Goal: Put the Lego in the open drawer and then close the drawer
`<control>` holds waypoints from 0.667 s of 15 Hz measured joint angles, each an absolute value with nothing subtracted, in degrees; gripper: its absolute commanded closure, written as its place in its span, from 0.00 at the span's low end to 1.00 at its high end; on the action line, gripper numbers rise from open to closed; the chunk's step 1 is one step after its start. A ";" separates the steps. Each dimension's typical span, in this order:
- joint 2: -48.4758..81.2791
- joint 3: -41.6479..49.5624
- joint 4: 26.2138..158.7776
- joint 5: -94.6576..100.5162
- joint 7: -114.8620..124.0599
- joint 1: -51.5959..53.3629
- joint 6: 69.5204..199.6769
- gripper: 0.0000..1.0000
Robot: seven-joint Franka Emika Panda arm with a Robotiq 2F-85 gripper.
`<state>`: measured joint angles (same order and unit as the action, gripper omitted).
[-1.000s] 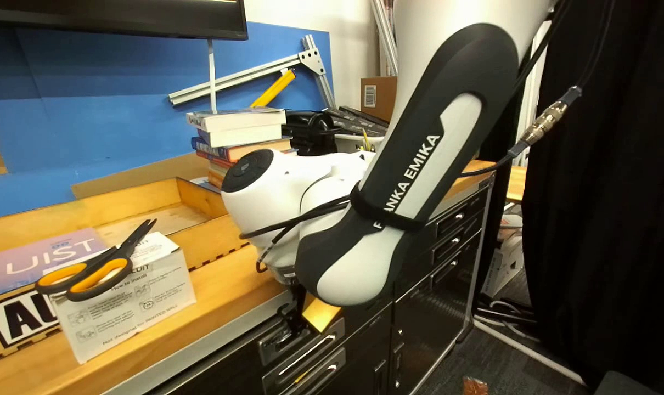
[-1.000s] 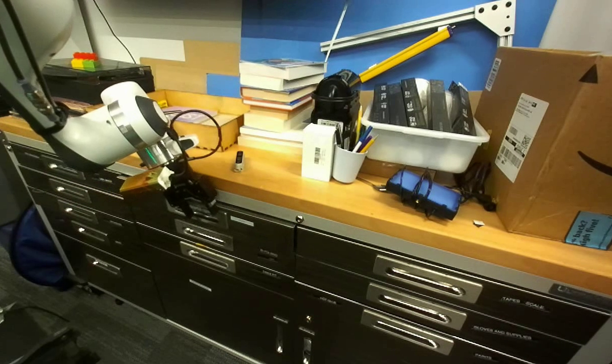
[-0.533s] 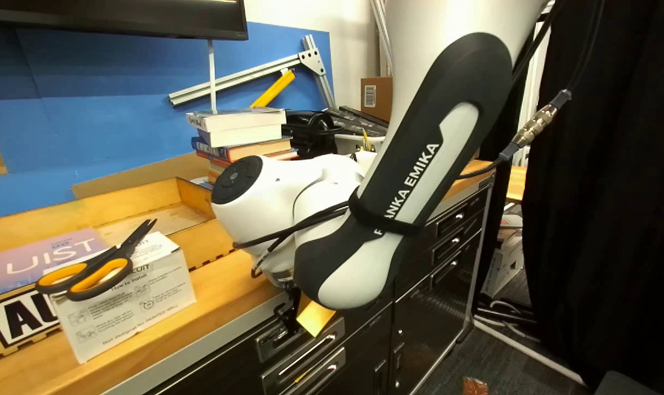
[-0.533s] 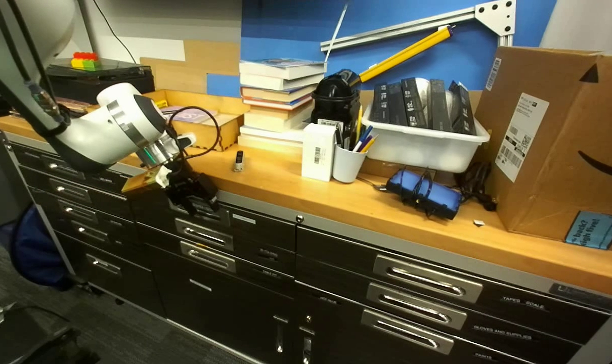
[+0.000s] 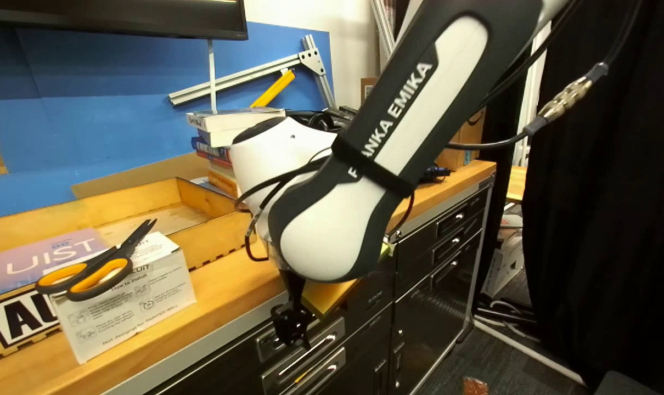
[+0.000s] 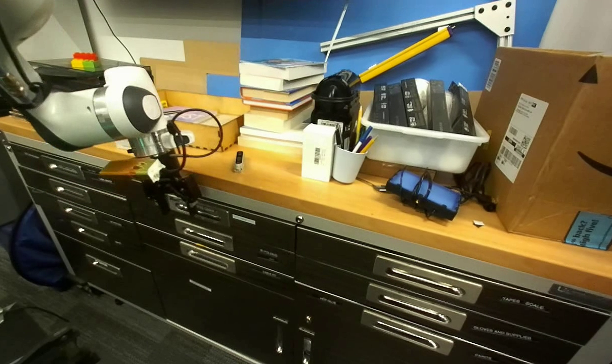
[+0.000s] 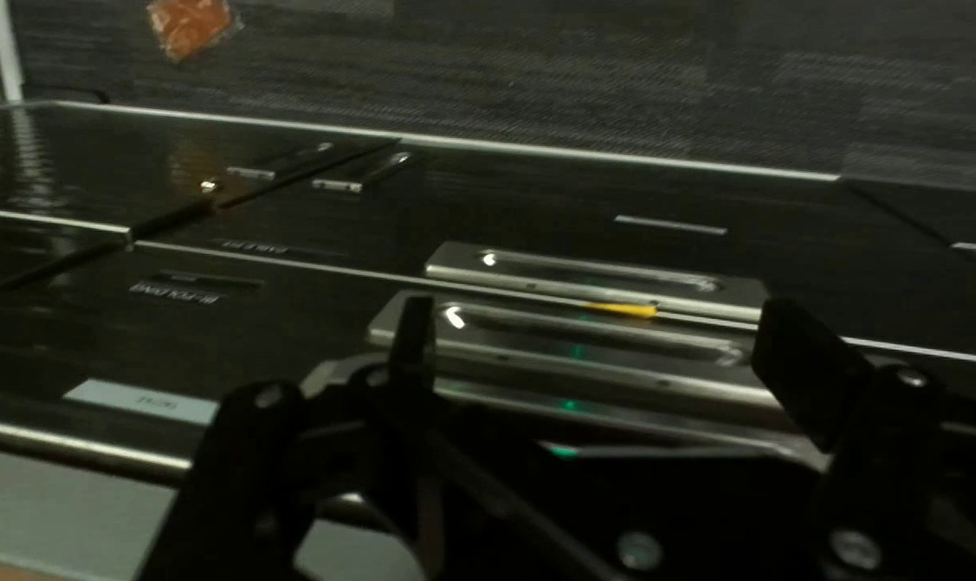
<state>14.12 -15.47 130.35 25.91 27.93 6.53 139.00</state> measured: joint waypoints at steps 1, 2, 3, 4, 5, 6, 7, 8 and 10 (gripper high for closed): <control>12.07 -19.10 132.16 21.03 23.47 3.17 138.41 0.00; 10.04 -23.21 133.87 15.92 18.87 -0.63 138.09 0.00; 8.33 -27.15 135.07 11.06 14.50 -4.30 137.74 0.00; 6.71 -29.67 135.74 6.28 10.36 -6.95 137.69 0.00; 5.03 -30.64 135.97 1.69 6.37 -8.47 137.61 0.00; 3.03 -29.22 135.98 -2.51 3.63 -7.96 137.55 0.00; 0.80 -26.32 135.95 -5.49 2.45 -6.16 137.55 0.00; -1.46 -23.58 135.91 -6.82 2.32 -4.44 137.71 0.00; -5.78 -19.13 135.89 -6.51 4.22 -1.71 137.70 0.00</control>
